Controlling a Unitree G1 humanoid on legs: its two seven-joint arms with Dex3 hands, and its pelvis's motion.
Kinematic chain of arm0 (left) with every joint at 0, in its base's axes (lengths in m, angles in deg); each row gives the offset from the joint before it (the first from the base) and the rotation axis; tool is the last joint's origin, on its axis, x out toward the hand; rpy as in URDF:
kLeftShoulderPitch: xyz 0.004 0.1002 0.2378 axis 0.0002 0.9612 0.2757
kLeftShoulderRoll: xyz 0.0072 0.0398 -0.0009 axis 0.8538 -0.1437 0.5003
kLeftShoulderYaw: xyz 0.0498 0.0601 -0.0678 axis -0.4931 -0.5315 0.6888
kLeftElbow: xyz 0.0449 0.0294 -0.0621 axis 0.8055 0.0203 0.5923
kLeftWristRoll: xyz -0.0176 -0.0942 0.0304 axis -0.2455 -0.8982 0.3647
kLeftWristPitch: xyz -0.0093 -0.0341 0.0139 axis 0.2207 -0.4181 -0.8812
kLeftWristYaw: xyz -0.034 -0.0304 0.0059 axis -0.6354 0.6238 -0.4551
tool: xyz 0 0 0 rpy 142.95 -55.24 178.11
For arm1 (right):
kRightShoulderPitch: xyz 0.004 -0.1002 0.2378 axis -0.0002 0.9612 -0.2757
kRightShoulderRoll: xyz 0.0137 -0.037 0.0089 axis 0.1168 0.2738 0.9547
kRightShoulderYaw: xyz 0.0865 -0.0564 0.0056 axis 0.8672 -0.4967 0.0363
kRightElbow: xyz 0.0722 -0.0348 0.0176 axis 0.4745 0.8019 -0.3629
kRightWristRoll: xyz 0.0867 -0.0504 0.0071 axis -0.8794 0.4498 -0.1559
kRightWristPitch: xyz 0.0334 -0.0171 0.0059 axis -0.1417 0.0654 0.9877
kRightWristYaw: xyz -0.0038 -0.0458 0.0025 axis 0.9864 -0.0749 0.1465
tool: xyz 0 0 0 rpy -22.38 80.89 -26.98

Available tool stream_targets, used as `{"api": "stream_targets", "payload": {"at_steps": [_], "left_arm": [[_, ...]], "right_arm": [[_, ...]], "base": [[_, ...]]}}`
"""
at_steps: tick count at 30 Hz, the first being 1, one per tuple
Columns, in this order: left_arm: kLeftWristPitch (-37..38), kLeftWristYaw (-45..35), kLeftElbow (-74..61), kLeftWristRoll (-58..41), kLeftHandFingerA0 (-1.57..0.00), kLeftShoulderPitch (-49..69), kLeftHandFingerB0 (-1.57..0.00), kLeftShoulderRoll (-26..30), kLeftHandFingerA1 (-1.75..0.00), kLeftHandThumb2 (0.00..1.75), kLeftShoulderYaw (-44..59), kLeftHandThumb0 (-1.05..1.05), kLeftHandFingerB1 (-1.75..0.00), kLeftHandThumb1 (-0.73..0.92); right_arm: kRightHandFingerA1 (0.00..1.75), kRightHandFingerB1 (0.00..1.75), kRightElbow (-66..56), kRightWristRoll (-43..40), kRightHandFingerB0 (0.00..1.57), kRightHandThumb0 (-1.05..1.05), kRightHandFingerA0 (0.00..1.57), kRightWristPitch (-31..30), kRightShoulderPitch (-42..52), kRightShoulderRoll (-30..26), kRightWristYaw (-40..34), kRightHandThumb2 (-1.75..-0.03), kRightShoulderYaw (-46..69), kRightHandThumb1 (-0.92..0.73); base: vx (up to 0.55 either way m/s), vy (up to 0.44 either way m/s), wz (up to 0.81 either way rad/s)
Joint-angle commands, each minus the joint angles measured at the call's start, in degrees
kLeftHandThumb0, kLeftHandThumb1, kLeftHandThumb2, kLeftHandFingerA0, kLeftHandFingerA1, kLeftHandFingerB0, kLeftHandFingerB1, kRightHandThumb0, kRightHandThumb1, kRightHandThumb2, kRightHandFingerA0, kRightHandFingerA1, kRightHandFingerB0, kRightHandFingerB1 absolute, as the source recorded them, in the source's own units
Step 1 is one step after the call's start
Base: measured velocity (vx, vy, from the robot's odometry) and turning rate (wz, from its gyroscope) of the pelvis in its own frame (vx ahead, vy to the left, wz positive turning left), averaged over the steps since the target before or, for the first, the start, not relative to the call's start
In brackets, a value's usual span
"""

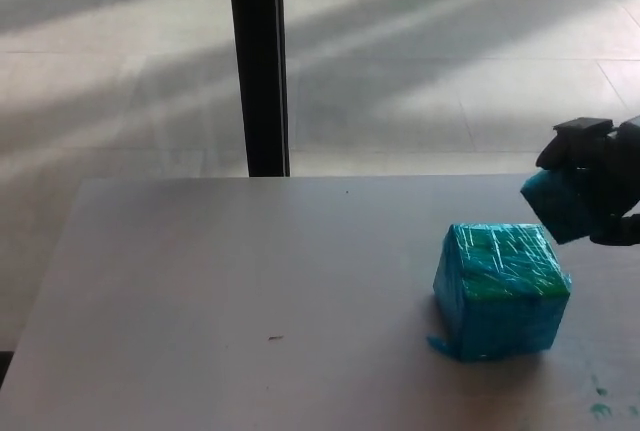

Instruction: The robot uses its right hand to pick up the small cube kept on the middle on the desk and place it on the bigger cube kept next to it

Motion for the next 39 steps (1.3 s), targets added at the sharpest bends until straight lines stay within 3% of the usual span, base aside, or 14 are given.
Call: {"api": "stream_targets", "payload": {"at_steps": [1,3,5,6,11,12,16,18,19,20,29,32,37,39], "left_arm": [[1.2,-0.2,0.6,-0.3,-0.36,-0.1,-0.25,0.8,-0.37,0.65,0.2,-0.83,-0.31,0.79],[1.0,-0.1,0.3,-0.3,-0.37,0.0,-0.25,0.8,-0.37,0.65,0.2,-0.83,-0.31,0.79],[0.3,0.6,0.6,-1.4,-0.33,-0.6,-0.23,0.5,-0.5,0.97,1.3,-0.83,-0.45,0.61],[0.3,0.7,0.5,-1.3,-0.33,-0.6,-0.23,0.5,-0.5,0.98,1.2,-0.83,-0.45,0.61],[0.7,0.0,0.4,-0.7,-0.37,-0.3,-0.26,0.8,-0.37,0.65,0.8,-0.82,-0.31,0.78],[0.7,0.3,0.4,-0.5,-0.31,-0.4,-0.22,0.8,-0.49,0.98,0.7,-0.83,-0.44,0.62],[0.6,0.4,0.3,-0.8,-0.38,-0.6,-0.28,0.6,-0.36,0.64,1.0,-0.83,-0.31,0.79],[0.6,0.7,0.3,-0.8,-0.31,-0.7,-0.21,0.6,-0.49,0.98,1.1,-0.82,-0.45,0.63],[0.9,0.4,0.4,-0.5,-0.37,-0.6,-0.25,0.7,-0.37,0.65,0.8,-0.82,-0.31,0.79],[1.3,-0.3,0.3,0.1,-0.36,-0.4,-0.24,1.0,-0.36,0.65,0.1,-0.83,-0.3,0.81],[1.3,-0.3,-0.1,0.1,-0.37,-0.2,-0.25,1.1,-0.38,0.65,0.0,-0.83,-0.31,0.8],[1.1,0.3,0.4,0.0,-0.31,-0.7,-0.21,1.0,-0.49,0.99,0.3,-0.82,-0.44,0.63],[1.4,-0.2,0.1,-0.1,-0.37,-0.5,-0.26,1.0,-0.37,0.65,0.2,-0.82,-0.31,0.8],[1.3,-0.3,0.2,0.2,-0.38,-0.5,-0.25,1.1,-0.37,0.65,-0.1,-0.82,-0.31,0.81]], "right_arm": [[1.72,1.22,-4.1,-6.9,0.72,-0.31,0.84,-1.1,0.5,0.7,11.4,-0.63,0.9,-0.7],[1.67,0.7,-6.1,-7.2,0.84,-0.35,0.86,-2.1,0.4,0.6,13.8,-0.62,0.6,-0.63],[1.3,0.97,-6.9,-7.6,0.78,-0.34,1.12,-3.0,-0.4,0.6,16.4,-0.93,0.2,-0.48],[1.7,1.2,-6.8,-8.3,0.76,-0.28,0.85,-2.6,-0.6,0.7,17.3,-0.62,0.2,-0.66],[1.7,1.44,-7.1,-7.9,0.69,-0.27,0.77,-2.9,-2.0,0.9,21.2,-0.66,-0.9,-0.67],[1.7,1.41,-6.1,-7.5,0.64,-0.26,0.93,-2.0,-2.5,1.3,20.9,-0.7,-1.3,-0.66],[1.75,1.49,-4.8,-7.0,0.63,-0.22,0.93,-2.6,-3.6,2.3,21.8,-0.73,-1.8,-0.67],[1.65,1.01,-4.5,-6.6,0.77,-0.31,0.81,-3.3,-4.2,2.9,22.2,-0.65,-2.0,-0.67],[1.66,1.05,-4.1,-6.3,0.78,-0.29,0.82,-3.2,-4.4,3.2,22.1,-0.64,-2.1,-0.68],[1.7,1.4,-3.9,-5.2,0.69,-0.3,0.79,-4.9,-5.1,4.0,22.8,-0.64,-2.7,-0.68],[1.75,1.58,1.3,-3.3,0.65,-0.27,0.77,-4.9,-7.0,7.1,21.2,-0.71,-3.8,-0.67],[1.75,1.56,3.6,-2.5,0.66,-0.27,0.76,-4.2,-7.8,8.0,20.2,-0.74,-4.1,-0.67],[1.74,1.5,4.9,-2.0,0.67,-0.27,0.76,-4.6,-8.4,8.7,20.3,-0.78,-4.1,-0.67],[1.47,0.82,3.8,-1.9,0.75,-0.25,0.77,-8.8,-8.9,8.6,24.4,-0.75,-4.4,-0.68]], "base": [[0.0,0.0,0.0],[0.0,0.0,0.0],[0.0,0.0,0.0],[0.0,0.0,0.0],[0.0,0.0,0.0],[0.0,0.0,0.0],[0.0,0.0,0.0],[0.0,0.0,0.0],[0.0,0.0,0.0],[0.0,0.0,0.0],[0.0,0.0,0.0],[0.0,0.0,0.0],[0.0,0.0,0.0],[0.0,0.0,0.0]]}}
